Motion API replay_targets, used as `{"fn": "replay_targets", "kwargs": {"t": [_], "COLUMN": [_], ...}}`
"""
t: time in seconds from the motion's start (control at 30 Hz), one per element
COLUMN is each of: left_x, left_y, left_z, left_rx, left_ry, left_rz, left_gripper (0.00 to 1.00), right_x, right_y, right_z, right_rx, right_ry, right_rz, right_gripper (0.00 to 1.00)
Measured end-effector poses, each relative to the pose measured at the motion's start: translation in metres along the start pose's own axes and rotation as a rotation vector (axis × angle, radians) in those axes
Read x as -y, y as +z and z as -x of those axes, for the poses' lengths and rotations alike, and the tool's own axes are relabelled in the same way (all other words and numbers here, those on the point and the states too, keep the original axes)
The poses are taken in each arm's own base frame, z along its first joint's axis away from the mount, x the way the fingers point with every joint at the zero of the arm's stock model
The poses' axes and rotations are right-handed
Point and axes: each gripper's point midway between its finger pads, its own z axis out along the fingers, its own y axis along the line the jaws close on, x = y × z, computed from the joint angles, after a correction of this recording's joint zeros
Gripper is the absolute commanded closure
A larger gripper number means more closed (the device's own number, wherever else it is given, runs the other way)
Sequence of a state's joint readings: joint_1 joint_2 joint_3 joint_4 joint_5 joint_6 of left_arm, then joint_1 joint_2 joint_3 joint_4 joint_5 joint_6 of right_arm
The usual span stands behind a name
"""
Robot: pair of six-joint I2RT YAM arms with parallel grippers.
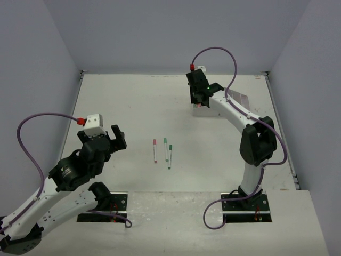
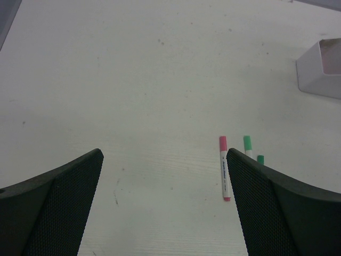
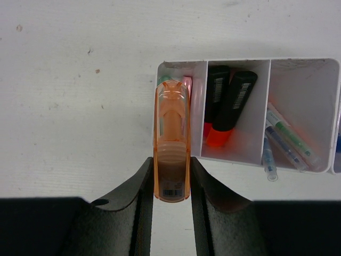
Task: Sort the stationery into containers
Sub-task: Place the stationery in the storage box.
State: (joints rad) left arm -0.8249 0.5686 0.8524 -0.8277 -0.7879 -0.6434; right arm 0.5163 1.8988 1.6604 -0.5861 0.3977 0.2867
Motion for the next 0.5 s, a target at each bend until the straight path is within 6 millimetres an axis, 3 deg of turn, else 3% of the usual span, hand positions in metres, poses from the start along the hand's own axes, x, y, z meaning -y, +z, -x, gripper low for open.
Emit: {"fn": "replay_targets", "kwargs": {"t": [0.3, 0.5], "left_x": [0.0, 0.0], "left_y": [0.0, 0.0], "left_z": [0.0, 0.0], "left_rx": [0.0, 0.0], "left_ry": [0.0, 0.0], "left_rz": [0.0, 0.0], "left_gripper": [0.0, 0.0], "right_x": [-0.005, -0.021], "right_y": [-0.002, -0.008], "right_z": [-0.002, -0.023], "right_rx": [-0.007, -0.056], "right_ry": [0.003, -0.001], "right_rz": [0.035, 0.145], "right_gripper": [1.0, 1.0]}}
